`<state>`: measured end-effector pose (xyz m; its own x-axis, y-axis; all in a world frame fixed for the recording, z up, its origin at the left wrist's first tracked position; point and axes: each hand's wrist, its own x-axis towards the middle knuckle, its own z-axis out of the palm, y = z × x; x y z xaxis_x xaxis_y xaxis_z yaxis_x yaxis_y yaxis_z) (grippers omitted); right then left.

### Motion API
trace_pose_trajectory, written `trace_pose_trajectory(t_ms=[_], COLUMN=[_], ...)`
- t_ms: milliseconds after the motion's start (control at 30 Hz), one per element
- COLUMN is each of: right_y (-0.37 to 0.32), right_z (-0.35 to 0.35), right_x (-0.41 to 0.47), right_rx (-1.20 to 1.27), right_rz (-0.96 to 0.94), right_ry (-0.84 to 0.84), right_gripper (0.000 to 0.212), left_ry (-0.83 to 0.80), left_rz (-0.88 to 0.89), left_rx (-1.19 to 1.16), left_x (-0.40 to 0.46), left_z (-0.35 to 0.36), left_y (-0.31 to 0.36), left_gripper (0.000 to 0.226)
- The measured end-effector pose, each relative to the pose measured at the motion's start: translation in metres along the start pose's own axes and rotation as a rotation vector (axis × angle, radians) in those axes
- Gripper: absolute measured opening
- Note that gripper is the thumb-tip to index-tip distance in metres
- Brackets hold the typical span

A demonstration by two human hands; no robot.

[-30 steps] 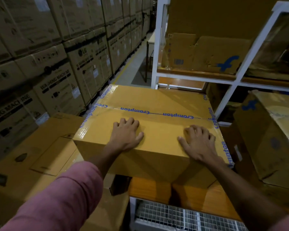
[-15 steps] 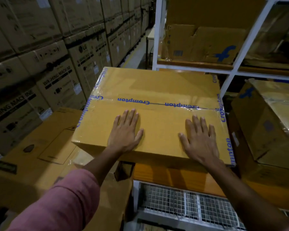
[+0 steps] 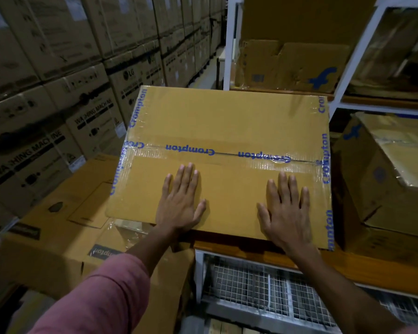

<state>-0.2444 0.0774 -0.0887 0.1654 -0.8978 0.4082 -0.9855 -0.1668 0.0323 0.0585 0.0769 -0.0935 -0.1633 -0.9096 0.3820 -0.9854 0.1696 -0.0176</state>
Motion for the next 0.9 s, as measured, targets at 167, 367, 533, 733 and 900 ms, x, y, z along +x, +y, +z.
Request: trace_pose_trajectory(t_ms=[167, 367, 533, 733, 900], right_y=[0.003, 0.004, 0.004, -0.002, -0.006], right_z=[0.007, 0.013, 0.013, 0.009, 0.021], right_x=[0.014, 0.032, 0.034, 0.002, -0.021], right_rx=[0.006, 0.016, 0.032, 0.006, -0.005], right_rz=[-0.015, -0.059, -0.056, -0.065, -0.075], right_ry=[0.037, 0.034, 0.034, 0.129, 0.238], right_gripper=[0.072, 0.07, 0.07, 0.069, 0.066], left_ry=[0.034, 0.043, 0.025, 0.1, 0.163], left_rz=[0.022, 0.03, 0.017, 0.01, 0.029], left_rx=[-0.006, -0.011, 0.001, -0.001, 0.037], left_x=[0.011, 0.031, 0.034, 0.003, -0.018], left_z=[0.009, 0.015, 0.015, 0.015, 0.018], left_y=[-0.002, -0.008, -0.009, -0.002, 0.002], left_gripper=[0.083, 0.082, 0.083, 0.085, 0.086])
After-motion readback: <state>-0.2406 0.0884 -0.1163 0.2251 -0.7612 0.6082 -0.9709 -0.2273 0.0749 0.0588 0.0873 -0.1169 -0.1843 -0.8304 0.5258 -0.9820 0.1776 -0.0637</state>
